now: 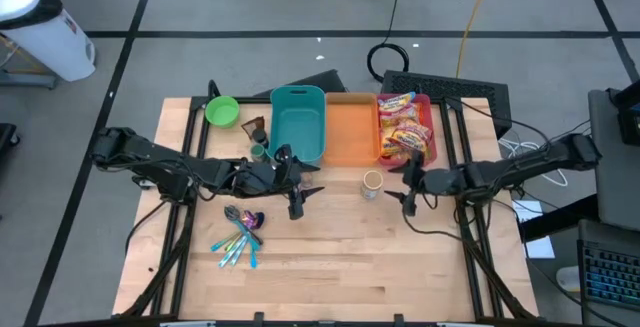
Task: Pick & Place Food Item
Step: Put the golden seasoning bottle into the green bin
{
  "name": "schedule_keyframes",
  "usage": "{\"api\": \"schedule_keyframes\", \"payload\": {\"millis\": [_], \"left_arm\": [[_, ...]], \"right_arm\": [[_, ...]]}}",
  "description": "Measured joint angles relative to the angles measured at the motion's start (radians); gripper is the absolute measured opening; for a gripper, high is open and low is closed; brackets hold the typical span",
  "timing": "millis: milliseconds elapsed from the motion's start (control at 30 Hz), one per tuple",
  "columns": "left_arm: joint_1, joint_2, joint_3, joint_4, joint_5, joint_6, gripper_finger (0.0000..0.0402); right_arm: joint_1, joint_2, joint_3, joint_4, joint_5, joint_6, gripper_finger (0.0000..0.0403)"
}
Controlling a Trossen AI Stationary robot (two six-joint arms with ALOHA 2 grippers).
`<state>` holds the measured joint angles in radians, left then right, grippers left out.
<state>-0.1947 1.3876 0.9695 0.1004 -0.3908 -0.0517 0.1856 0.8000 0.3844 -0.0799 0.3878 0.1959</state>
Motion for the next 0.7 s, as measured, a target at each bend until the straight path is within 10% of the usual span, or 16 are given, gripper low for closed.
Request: {"api": "schedule_keyframes", "payload": {"millis": [700], "left_arm": [[0.000, 0.000, 0.000, 0.005, 0.000, -0.011, 0.0244]], "right_arm": [[0.000, 0.460, -0.167, 0.692, -0.023, 0.027, 0.0309]]}}
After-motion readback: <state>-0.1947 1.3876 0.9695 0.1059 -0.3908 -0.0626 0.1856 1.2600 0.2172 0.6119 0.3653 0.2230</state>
